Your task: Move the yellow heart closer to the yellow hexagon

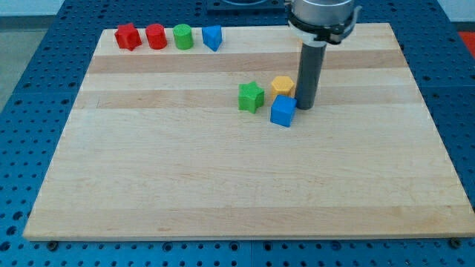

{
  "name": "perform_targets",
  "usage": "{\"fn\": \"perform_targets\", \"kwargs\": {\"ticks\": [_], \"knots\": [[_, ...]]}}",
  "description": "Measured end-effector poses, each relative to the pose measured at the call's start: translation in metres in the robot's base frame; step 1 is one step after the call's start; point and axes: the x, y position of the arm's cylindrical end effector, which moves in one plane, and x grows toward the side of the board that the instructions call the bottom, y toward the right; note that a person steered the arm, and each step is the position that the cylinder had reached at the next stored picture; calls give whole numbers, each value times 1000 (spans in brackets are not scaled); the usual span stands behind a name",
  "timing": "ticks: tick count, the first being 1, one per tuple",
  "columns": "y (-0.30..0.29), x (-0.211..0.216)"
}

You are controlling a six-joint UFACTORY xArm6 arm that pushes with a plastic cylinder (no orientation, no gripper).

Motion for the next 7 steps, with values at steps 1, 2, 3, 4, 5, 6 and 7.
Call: {"fn": "perform_targets", "kwargs": {"ticks": [1,2,3,4,5,6,7], "knots": [[30,-4],[56,-38],[62,-96],[62,-154],[62,-204],[37,-215],[25,-209]]}}
